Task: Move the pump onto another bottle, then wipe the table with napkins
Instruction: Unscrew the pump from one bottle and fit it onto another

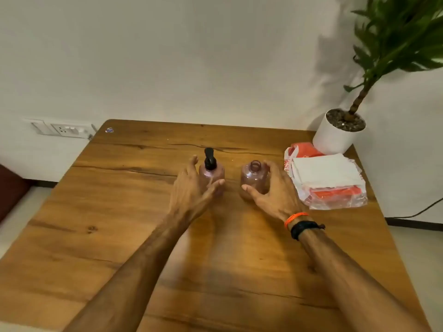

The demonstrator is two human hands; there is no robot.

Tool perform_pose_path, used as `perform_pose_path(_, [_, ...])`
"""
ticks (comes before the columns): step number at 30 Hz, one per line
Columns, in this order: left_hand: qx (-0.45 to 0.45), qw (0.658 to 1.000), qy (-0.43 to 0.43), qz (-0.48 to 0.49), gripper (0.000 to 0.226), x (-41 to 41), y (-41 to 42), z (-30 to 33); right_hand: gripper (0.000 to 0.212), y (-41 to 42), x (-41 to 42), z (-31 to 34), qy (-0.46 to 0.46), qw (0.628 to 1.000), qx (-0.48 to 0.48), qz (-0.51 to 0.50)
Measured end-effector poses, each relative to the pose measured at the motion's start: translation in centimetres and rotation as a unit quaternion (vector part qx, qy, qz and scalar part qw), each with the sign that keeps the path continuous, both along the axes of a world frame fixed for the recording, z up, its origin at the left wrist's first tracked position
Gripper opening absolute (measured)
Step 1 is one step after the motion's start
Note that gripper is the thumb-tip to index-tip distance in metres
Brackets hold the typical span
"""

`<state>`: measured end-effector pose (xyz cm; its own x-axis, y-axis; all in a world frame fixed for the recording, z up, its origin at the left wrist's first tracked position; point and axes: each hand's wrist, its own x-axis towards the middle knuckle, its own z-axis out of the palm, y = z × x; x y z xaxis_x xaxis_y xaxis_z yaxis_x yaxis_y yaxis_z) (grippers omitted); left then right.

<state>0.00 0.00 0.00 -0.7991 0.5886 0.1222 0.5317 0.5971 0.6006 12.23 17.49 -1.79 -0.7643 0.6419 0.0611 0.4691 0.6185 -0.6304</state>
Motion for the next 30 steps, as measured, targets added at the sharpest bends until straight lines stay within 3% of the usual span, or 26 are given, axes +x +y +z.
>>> perform_pose_path(12, [0.147, 0.986, 0.083, -0.008, 0.082, -0.9, 0.5, -5.4, 0.085, 0.4, -0.1, -4.2, 0.128, 0.992, 0.007, -0.02])
perform_pose_path(30, [0.119, 0.992, 0.046, -0.006, 0.089, 0.7, -1.9, -4.9, 0.083, -0.1, 2.7, -3.1, 0.113, 0.993, 0.001, -0.04])
